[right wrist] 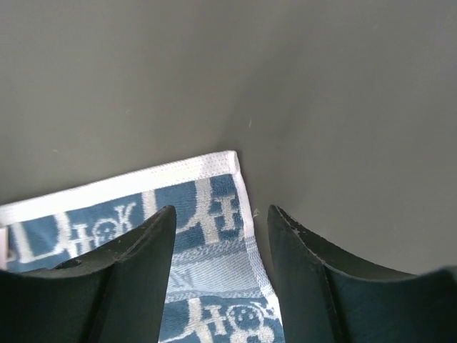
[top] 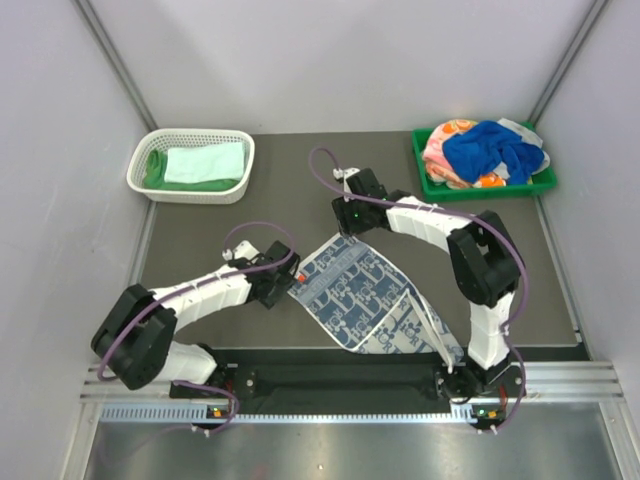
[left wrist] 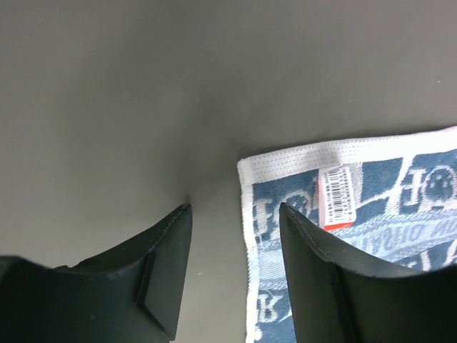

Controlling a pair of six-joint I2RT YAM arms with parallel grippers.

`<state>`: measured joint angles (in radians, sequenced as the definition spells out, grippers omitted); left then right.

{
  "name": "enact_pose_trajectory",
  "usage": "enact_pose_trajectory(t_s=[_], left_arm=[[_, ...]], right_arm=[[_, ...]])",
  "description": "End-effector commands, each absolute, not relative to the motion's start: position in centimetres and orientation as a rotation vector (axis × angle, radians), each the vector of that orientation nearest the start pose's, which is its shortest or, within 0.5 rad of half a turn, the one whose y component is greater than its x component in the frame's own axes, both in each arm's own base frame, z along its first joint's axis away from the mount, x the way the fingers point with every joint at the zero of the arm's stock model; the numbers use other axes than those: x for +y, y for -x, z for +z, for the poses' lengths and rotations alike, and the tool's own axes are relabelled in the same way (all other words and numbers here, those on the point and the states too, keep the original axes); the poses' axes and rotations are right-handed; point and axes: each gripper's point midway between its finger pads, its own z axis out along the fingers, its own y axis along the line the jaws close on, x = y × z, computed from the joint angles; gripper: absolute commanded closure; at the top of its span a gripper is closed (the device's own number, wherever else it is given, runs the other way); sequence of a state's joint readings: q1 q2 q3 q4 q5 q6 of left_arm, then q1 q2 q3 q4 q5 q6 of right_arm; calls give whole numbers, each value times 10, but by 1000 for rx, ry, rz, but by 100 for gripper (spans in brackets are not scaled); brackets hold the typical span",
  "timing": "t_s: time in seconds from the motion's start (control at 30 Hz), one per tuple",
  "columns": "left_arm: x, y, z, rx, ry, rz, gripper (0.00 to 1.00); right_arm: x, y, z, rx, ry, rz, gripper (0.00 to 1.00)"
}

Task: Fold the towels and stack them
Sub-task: Flatten out the crumpled towel

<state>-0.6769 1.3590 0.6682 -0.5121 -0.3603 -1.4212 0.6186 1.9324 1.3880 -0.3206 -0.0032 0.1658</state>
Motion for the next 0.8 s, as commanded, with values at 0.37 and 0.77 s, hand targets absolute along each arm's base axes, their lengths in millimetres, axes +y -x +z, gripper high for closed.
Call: enact_pose_trajectory(t_s=[0.37, 0.77], left_arm=[[-154, -241, -2, 2388, 1118, -121, 49], [-151, -243, -10, 2418, 1052, -58, 94]], right_arm=[[299, -405, 41, 2404, 634, 328, 43], [300, -406, 26, 2427, 643, 270, 56]])
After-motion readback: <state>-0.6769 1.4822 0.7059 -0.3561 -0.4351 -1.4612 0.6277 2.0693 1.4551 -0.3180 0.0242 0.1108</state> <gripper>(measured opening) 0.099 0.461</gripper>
